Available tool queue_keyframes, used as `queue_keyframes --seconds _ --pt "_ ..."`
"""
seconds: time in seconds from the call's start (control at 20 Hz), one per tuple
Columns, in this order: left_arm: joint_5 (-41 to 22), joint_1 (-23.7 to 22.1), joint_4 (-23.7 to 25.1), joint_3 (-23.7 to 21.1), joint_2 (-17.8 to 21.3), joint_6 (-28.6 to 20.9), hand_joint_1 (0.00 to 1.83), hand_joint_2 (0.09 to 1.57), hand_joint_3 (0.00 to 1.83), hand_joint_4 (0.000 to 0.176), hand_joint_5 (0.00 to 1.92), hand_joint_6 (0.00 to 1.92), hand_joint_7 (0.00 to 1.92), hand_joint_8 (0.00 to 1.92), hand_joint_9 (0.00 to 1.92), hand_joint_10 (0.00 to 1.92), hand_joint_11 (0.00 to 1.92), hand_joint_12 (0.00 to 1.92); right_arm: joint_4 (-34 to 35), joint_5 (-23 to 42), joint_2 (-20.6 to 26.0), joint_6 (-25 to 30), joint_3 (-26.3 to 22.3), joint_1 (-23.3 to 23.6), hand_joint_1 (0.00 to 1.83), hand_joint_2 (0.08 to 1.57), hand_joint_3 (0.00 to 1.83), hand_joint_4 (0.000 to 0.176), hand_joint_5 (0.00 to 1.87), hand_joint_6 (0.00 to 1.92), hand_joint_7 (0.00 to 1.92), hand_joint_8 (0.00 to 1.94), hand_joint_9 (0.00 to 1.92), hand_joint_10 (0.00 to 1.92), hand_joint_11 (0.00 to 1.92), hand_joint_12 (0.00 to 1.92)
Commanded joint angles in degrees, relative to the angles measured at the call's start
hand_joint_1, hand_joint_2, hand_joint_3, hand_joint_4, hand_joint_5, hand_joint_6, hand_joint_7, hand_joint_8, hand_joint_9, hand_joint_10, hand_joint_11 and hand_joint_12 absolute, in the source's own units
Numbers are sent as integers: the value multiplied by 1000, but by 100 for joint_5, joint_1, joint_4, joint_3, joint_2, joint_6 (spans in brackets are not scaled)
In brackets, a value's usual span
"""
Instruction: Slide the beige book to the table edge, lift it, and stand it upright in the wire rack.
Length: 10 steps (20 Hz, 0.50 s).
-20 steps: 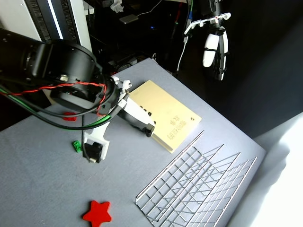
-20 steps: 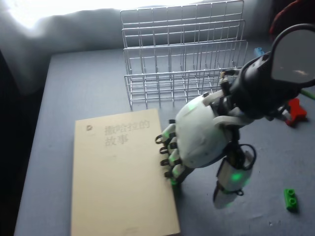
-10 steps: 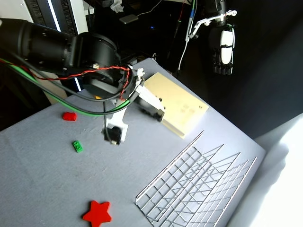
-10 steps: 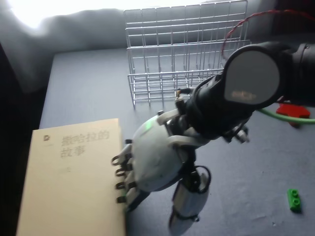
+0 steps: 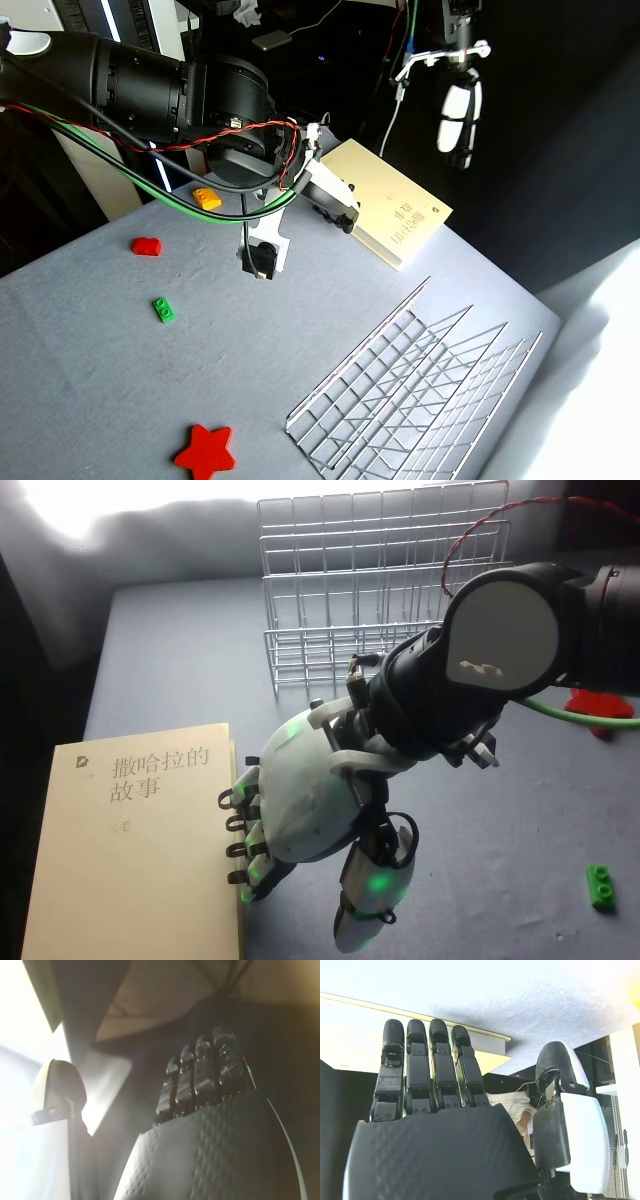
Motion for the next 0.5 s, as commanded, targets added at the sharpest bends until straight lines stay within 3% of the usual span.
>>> queue_keyframes --seconds 0.0,0.15,0.45 --pt "-240 -30 -17 75 31 -7 781 1069 0 0 90 5 81 6 76 6 0 179 166 -281 8 33 -6 58 174 1156 1 0 252 0 274 1 268 1 0 720" --pt "-242 -51 -18 138 -35 -7 770 1065 0 0 80 0 65 0 62 0 0 126 166 -373 -16 33 -6 59 188 1152 0 0 258 1 282 1 279 2 0 729" --pt "-420 -107 -19 101 -31 -7 750 1062 0 0 120 5 132 7 132 8 0 324 166 -637 -74 56 -6 51 169 1148 0 0 266 1 295 3 295 4 0 790"
